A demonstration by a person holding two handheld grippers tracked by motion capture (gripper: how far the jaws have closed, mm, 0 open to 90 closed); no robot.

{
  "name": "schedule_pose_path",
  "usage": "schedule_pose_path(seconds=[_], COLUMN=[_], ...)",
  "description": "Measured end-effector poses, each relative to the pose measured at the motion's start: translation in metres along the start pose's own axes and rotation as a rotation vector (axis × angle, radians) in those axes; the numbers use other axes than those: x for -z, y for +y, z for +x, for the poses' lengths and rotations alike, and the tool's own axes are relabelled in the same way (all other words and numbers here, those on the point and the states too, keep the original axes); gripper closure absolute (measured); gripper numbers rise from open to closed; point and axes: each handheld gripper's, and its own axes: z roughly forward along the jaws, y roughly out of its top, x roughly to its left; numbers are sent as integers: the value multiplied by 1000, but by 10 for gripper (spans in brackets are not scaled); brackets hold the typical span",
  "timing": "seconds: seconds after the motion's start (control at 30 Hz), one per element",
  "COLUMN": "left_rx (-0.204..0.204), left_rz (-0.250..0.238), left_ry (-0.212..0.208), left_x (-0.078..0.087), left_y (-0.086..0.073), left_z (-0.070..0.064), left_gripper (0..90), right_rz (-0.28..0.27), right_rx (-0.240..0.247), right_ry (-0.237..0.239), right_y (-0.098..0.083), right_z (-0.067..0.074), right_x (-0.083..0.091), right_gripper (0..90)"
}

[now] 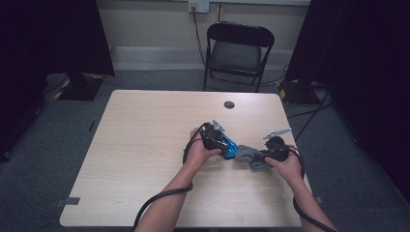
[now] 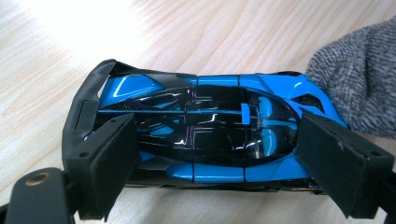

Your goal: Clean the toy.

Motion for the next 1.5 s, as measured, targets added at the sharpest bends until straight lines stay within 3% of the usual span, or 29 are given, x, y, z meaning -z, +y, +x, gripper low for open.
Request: schedule_pose_path(seconds=[0.23,0.3,0.63,0.77,1.1,1.27,1.5], left_rx=[0,0,0,0,-3,0,-1], left_rz=[-1,0,-2,-7,-15,-28,-31], left_ry=[0,-1,-2,-2,-6,-5,-11], left_x=[0,0,0,0,1,1,0], left_y=[0,0,0,-1,-2,-4,-4], left_z=[0,0,0,1,2,1,3], left_gripper=[130,130,130,137,137,137,137], right_rz=[-15,-32,-145,-142,-119,-130,-114], right_rx=[-53,-59,-175,-140,-104,-145,-136], right_ry=[-25,-36,-71,-150,-209,-216,-256], right_y=[3,2,9,24,61,72,87], right_z=[-5,-6,-14,-10,-4,-6,-4], right_x=[-2,-1,9,6,-16,-30,-48], right_gripper=[700,702,701,700,692,692,688])
